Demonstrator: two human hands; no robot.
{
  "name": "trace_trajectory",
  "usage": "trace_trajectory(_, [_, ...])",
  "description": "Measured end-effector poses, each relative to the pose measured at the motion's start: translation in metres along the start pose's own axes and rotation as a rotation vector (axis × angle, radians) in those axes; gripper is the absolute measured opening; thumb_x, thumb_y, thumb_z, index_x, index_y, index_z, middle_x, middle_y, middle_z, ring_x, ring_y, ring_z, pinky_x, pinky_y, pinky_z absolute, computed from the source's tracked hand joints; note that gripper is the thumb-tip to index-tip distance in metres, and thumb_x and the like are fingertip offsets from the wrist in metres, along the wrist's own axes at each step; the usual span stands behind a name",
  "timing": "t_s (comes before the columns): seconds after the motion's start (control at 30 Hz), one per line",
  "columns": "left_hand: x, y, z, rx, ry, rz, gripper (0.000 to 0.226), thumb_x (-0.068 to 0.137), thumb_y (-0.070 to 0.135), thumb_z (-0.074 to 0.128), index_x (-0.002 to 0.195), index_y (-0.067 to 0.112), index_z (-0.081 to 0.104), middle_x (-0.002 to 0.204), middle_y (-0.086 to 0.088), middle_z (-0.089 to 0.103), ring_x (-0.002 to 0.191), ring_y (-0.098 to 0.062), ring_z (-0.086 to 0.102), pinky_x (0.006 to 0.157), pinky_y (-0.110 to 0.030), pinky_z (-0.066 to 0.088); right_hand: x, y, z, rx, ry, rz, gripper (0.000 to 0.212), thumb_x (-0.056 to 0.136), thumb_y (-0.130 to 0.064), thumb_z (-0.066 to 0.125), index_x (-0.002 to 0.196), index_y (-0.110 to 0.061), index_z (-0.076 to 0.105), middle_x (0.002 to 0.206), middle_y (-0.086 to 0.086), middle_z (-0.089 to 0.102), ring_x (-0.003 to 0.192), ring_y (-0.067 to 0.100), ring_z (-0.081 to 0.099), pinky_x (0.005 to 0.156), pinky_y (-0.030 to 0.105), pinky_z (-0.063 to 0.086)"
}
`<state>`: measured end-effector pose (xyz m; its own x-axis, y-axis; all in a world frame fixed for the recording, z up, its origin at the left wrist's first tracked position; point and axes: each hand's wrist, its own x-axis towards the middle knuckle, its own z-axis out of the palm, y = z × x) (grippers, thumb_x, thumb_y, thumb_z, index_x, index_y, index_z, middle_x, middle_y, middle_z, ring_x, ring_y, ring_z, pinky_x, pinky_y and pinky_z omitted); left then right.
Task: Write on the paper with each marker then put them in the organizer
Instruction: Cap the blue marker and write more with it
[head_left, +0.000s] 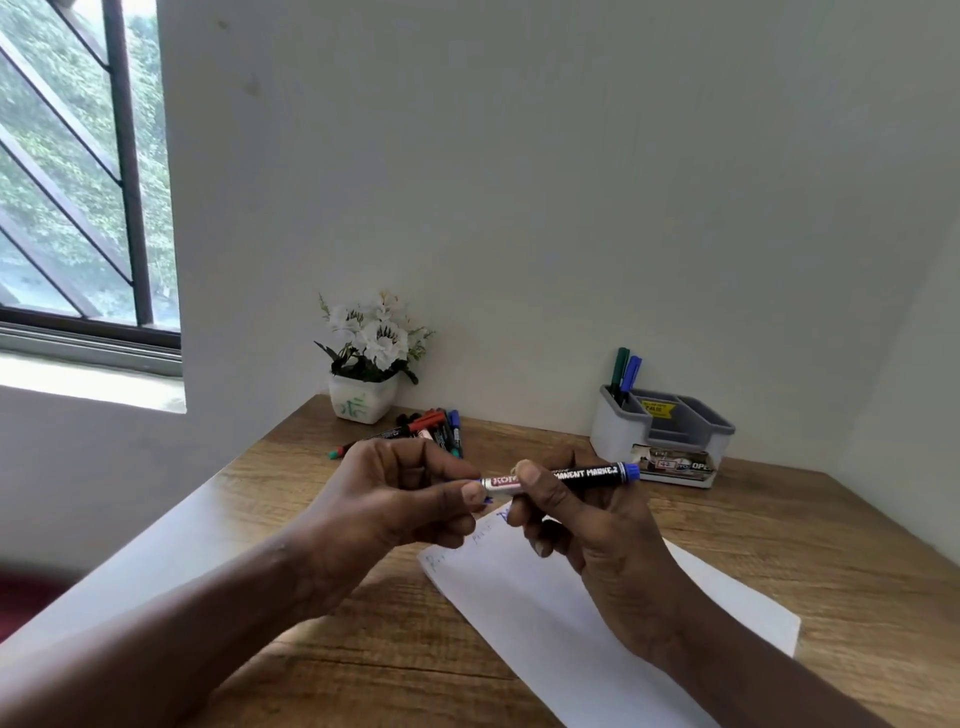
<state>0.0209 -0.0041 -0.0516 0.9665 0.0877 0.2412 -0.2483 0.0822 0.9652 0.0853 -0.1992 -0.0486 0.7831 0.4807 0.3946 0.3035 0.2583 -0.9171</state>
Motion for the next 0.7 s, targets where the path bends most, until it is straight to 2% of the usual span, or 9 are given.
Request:
trace_trajectory(0.07, [0.002,0.002,0.001,0.001,-0.003,0.000,0.029,0.068,0.016,0.085,0.090,-0.001,0.075,0.088,-0.023,0.073,0.068,-0.022,0.067,0.065,-0.031,0.057,0.001,0.002,0.000,0.027,0.006,-0.001,0.036,0.080,-0.031,0.074,0.090,0.003,0.073,0.072,0.019,0.070,0.061,0.023,0.059,0.054,0.028,0.048])
trace_trajectory(0.27, [0.005,0.005,0.001,0.009,-0.027,0.008,0.023,0.070,0.017,0.084,0.087,0.004,0.077,0.092,-0.025,0.073,0.068,-0.020,0.068,0.064,-0.031,0.058,0.005,0.004,0.002,0.068,-0.039,-0.001,0.020,0.085,-0.035,0.076,0.082,-0.014,0.076,0.071,0.015,0.068,0.063,0.020,0.059,0.057,0.027,0.049])
trace_trajectory(0.33, [0.006,0.005,0.000,0.046,-0.036,0.025,0.025,0.070,0.019,0.084,0.088,0.004,0.077,0.092,-0.026,0.073,0.069,-0.022,0.068,0.066,-0.033,0.058,0.005,0.002,0.001,0.104,-0.048,0.065,0.016,0.088,-0.030,0.071,0.082,-0.016,0.078,0.072,0.015,0.069,0.063,0.022,0.058,0.055,0.027,0.049])
trace_trajectory(0.4, [0.009,0.004,0.000,0.126,-0.053,0.066,0.026,0.076,0.024,0.082,0.090,0.004,0.075,0.091,-0.024,0.074,0.071,-0.024,0.068,0.069,-0.036,0.058,0.003,-0.002,0.000,0.147,-0.060,0.185,0.020,0.091,-0.028,0.065,0.090,-0.014,0.079,0.076,0.015,0.070,0.062,0.023,0.058,0.055,0.028,0.047])
trace_trajectory(0.5, [0.014,0.000,-0.006,0.359,-0.046,0.173,0.030,0.092,0.042,0.070,0.098,0.014,0.074,0.092,-0.010,0.076,0.082,-0.023,0.072,0.077,-0.038,0.056,0.002,-0.004,-0.005,0.214,-0.046,0.281,0.036,0.092,-0.034,0.057,0.109,-0.010,0.077,0.084,0.016,0.072,0.061,0.022,0.060,0.058,0.031,0.046])
trace_trajectory(0.57, [0.016,-0.006,-0.015,0.667,0.000,0.250,0.040,0.092,0.061,0.060,0.107,0.026,0.073,0.097,0.004,0.076,0.090,-0.011,0.071,0.079,-0.035,0.057,0.003,-0.007,-0.011,0.198,-0.005,0.232,0.037,0.092,-0.036,0.054,0.105,-0.011,0.079,0.087,0.017,0.073,0.062,0.022,0.062,0.060,0.032,0.045])
trace_trajectory(0.63, [0.018,-0.011,-0.025,0.974,0.029,0.244,0.056,0.087,0.077,0.048,0.118,0.034,0.066,0.111,0.019,0.071,0.100,0.004,0.064,0.083,-0.029,0.055,0.005,-0.009,-0.019,0.153,0.057,0.160,0.035,0.089,-0.037,0.054,0.097,-0.016,0.081,0.089,0.017,0.075,0.064,0.022,0.063,0.059,0.031,0.044])
trace_trajectory(0.7, [0.019,-0.013,-0.031,1.127,-0.002,0.171,0.067,0.084,0.085,0.037,0.128,0.039,0.058,0.127,0.022,0.062,0.108,0.005,0.058,0.088,-0.027,0.051,0.007,-0.011,-0.026,0.064,0.108,0.088,0.033,0.087,-0.037,0.056,0.097,-0.018,0.081,0.092,0.019,0.076,0.067,0.023,0.064,0.058,0.031,0.044])
